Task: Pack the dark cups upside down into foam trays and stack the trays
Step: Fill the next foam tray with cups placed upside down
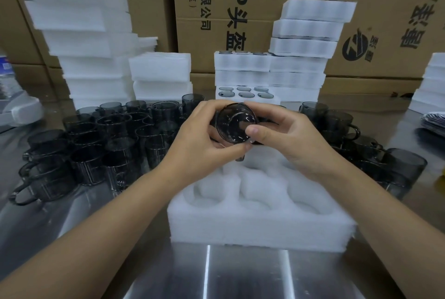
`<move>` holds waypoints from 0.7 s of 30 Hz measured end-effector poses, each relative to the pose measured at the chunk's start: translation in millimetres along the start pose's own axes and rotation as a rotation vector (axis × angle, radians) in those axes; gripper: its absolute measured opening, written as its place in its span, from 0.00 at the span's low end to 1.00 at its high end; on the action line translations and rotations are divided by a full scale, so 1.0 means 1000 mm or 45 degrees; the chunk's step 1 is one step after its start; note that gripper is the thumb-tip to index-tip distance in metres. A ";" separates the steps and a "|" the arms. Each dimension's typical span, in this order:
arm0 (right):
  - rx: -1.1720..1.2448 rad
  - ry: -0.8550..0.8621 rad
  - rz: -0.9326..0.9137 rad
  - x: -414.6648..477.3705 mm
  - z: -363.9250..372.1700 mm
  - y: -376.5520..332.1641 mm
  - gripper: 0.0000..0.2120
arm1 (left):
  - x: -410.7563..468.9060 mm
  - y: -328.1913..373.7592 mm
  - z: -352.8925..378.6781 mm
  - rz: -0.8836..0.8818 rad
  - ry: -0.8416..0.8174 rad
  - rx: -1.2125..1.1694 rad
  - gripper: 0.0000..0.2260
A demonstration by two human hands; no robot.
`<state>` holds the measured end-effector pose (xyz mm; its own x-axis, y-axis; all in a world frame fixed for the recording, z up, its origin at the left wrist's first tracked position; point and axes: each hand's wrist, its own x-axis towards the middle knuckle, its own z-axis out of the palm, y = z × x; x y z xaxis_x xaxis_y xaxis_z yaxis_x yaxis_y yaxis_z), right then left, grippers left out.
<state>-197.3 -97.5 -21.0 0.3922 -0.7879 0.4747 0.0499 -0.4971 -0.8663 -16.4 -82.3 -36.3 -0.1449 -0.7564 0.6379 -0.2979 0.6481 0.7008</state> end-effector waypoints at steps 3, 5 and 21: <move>0.009 0.012 0.011 0.000 0.002 -0.001 0.17 | 0.000 0.000 -0.001 -0.036 0.011 0.026 0.24; 0.028 0.038 0.038 0.000 0.002 -0.001 0.16 | 0.001 0.001 -0.004 -0.055 0.023 0.106 0.27; -0.214 0.091 0.151 0.000 0.002 0.002 0.16 | 0.009 0.002 -0.025 -0.409 -0.021 0.912 0.23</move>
<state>-194.8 -98.0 -23.4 0.3199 -0.8652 0.3860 -0.1486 -0.4482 -0.8815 5.5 -85.0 -21.2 0.0389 -0.9018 0.4303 -0.8629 0.1868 0.4696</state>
